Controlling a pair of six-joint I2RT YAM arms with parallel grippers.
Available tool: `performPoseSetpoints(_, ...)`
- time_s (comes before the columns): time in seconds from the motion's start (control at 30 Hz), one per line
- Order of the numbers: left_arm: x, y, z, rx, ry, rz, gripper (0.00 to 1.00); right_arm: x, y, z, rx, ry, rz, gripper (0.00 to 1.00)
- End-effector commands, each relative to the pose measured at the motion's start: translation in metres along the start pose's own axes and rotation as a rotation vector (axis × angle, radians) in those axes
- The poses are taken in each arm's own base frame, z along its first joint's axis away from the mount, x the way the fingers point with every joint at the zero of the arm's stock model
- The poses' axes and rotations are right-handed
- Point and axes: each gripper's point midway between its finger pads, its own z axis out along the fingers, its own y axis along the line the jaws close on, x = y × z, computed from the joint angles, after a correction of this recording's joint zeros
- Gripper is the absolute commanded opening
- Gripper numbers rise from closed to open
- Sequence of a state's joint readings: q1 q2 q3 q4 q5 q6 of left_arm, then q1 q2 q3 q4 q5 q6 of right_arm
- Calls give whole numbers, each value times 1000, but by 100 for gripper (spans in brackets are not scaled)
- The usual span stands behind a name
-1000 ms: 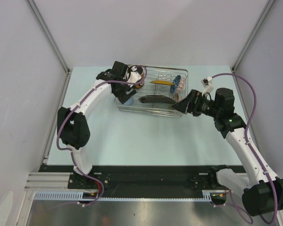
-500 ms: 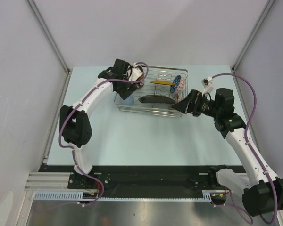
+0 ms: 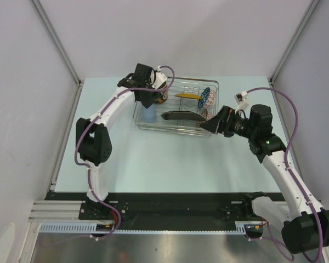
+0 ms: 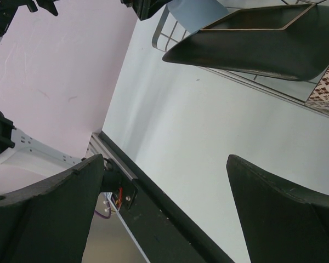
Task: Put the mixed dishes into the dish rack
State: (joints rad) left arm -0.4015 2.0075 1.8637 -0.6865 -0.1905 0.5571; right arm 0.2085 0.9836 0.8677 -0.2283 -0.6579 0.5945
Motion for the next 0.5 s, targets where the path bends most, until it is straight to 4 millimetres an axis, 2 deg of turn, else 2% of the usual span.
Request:
performPoseSetpoints(0.0, -12, 10, -25, 3, -42, -35, 100, -9, 8, -2, -24, -39, -33, 100)
performPoseSetpoints(0.23, -13, 9, -60, 23, -89, -68, 100, -7, 2, 2, -11, -24, -32, 100)
performPoseSetpoints(0.4, -28, 16, -92, 19, -172, -120, 100, -6, -8, 6, 22, -18, -30, 100)
performPoseSetpoints(0.47, -38, 19, -111, 27, -223, -140, 100, -7, -13, 7, 43, -27, -40, 100)
